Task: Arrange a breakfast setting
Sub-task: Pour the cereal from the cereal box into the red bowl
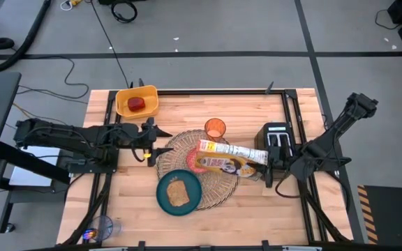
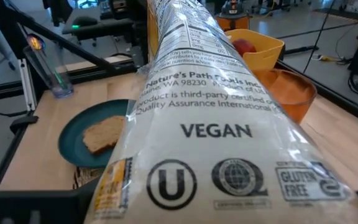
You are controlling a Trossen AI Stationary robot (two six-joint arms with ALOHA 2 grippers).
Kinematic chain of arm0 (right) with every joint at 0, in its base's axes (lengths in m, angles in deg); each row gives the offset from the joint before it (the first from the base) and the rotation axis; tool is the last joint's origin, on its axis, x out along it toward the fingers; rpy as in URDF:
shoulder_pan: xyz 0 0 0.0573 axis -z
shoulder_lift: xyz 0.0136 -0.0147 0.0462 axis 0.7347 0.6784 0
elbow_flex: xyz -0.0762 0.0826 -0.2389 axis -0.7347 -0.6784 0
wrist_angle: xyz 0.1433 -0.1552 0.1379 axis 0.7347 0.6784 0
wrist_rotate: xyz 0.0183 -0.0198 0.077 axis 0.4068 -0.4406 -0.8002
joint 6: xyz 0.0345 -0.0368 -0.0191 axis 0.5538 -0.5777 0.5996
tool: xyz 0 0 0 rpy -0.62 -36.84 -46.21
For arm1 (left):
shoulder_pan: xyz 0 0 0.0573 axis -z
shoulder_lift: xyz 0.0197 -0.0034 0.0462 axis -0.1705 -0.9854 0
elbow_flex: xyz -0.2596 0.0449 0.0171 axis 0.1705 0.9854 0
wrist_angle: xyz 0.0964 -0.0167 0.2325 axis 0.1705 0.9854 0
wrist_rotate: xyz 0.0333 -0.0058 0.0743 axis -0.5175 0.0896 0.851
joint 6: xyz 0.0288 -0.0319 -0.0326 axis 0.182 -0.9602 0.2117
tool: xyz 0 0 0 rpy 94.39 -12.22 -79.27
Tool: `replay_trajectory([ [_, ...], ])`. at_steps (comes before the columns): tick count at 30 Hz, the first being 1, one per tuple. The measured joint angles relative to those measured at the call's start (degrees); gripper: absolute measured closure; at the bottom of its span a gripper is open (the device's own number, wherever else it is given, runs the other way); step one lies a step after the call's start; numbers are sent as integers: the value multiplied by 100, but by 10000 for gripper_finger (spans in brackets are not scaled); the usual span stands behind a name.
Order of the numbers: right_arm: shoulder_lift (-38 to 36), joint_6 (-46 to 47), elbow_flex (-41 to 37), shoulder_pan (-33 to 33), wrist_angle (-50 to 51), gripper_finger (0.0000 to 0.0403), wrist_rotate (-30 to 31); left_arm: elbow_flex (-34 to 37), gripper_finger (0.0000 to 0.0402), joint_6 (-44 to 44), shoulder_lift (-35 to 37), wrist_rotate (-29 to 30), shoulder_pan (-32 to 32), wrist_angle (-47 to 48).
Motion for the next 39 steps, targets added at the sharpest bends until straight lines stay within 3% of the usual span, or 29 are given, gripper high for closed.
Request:
replay_trajectory([
  [16,-31,-407,858,540,1321,197,-769,0,143,-83,-4,-2,0,15],
  [26,-29,-524,945,746,1508,197,-1109,0,143,-88,-4,-2,4,14],
  [39,240,-1036,1835,1209,2496,197,-1758,0,143,-236,-4,-2,4,13],
])
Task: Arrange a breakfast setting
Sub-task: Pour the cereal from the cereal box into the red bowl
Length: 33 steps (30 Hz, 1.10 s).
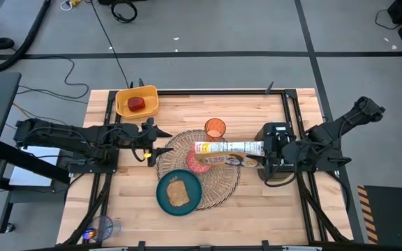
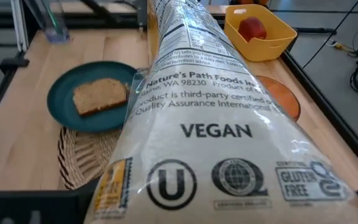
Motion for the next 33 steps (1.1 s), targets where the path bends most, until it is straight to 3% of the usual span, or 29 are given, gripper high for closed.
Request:
replay_trajectory([
  [19,542,-528,758,146,565,197,-202,2,143,-55,0,-44,-2,-211],
  [33,649,-533,800,243,550,197,-235,2,143,-37,0,-62,232,-251],
])
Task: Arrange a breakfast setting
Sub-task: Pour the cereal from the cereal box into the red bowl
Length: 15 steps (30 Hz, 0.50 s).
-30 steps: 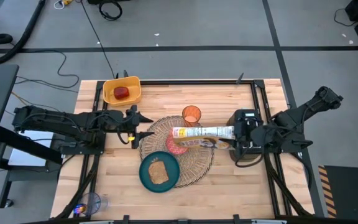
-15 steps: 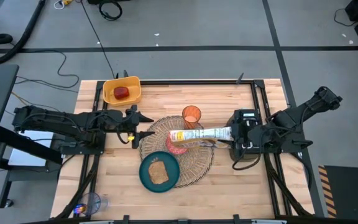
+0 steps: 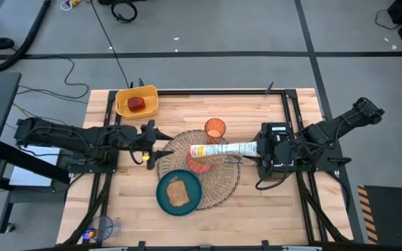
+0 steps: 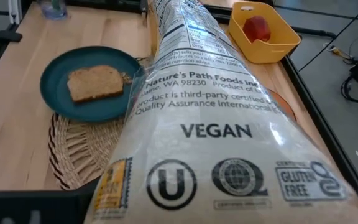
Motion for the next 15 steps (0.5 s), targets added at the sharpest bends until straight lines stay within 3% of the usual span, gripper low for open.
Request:
replay_trajectory([
  [15,35,84,-4,92,-236,198,-149,0,143,40,0,1,30,-4],
])
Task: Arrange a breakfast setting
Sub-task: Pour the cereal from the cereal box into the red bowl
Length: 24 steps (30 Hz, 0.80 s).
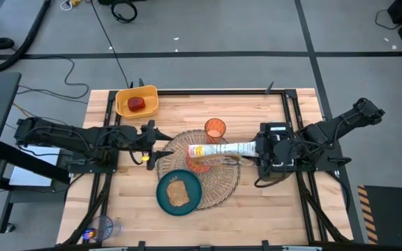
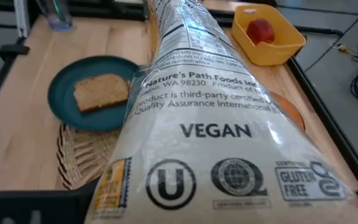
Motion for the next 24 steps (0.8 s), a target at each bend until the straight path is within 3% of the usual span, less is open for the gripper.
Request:
replay_trajectory([
  [11,64,267,-22,-38,154,213,48,0,143,0,0,0,0,2],
  [19,-25,543,-39,-312,254,215,556,0,143,46,1,-17,0,4],
  [24,-351,1061,-463,-666,147,216,955,0,143,50,1,-90,0,2],
])
